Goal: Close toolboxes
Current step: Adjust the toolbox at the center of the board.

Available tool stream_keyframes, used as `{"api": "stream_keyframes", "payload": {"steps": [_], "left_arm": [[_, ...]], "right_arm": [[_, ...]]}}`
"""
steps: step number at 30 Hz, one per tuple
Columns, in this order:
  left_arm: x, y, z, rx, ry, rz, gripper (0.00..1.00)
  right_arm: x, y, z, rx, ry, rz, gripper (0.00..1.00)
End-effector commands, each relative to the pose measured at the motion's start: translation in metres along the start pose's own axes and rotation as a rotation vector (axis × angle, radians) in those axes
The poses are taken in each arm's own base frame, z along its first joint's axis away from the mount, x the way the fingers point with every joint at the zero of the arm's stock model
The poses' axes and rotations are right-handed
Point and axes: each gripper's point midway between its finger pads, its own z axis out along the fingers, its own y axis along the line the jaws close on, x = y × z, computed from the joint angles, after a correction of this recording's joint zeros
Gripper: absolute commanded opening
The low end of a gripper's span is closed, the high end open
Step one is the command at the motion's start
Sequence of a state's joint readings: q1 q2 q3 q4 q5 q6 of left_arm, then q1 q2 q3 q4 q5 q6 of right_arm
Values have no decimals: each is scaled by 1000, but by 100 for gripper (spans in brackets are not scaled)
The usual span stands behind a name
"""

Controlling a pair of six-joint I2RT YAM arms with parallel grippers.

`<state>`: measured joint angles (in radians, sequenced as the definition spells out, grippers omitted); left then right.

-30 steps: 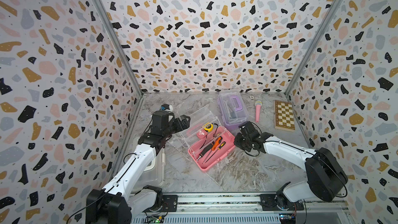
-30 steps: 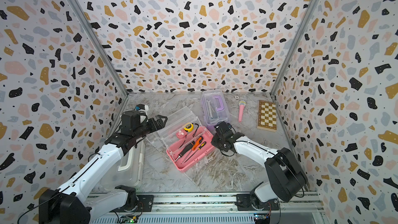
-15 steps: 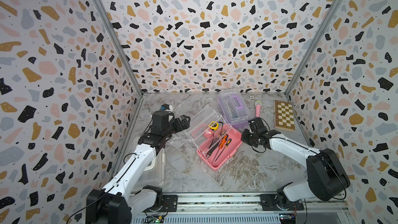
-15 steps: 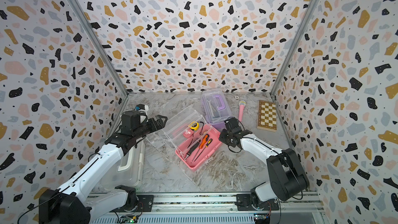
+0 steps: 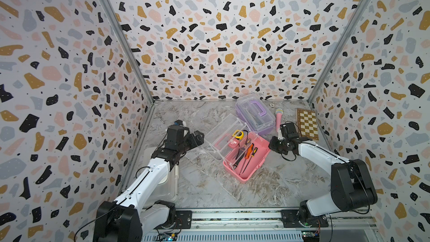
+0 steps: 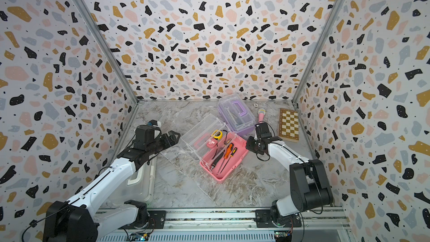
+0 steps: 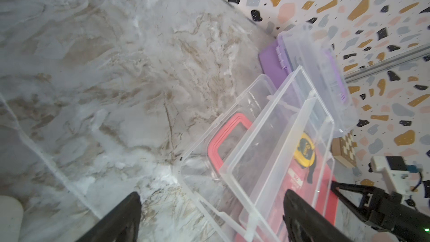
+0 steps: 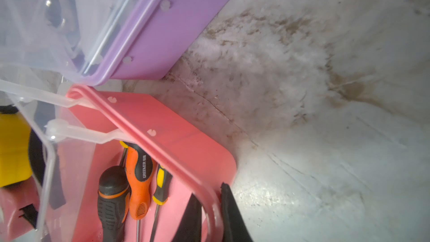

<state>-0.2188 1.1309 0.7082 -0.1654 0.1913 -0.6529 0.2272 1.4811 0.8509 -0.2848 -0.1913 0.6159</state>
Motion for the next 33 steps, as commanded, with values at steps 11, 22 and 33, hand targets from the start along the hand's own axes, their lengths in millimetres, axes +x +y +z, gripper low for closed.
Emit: {"api": "stream_keyframes", "payload": {"steps": [11, 22, 33], "left_arm": [[33, 35, 42, -70, 94, -52, 49], [38, 17, 74, 44, 177, -48, 39], [52, 32, 91, 9, 223, -45, 22]], "right_arm": [[18, -21, 11, 58, 108, -44, 0], [21, -16, 12, 23, 109, -56, 0], [18, -7, 11, -20, 104, -43, 0]]}}
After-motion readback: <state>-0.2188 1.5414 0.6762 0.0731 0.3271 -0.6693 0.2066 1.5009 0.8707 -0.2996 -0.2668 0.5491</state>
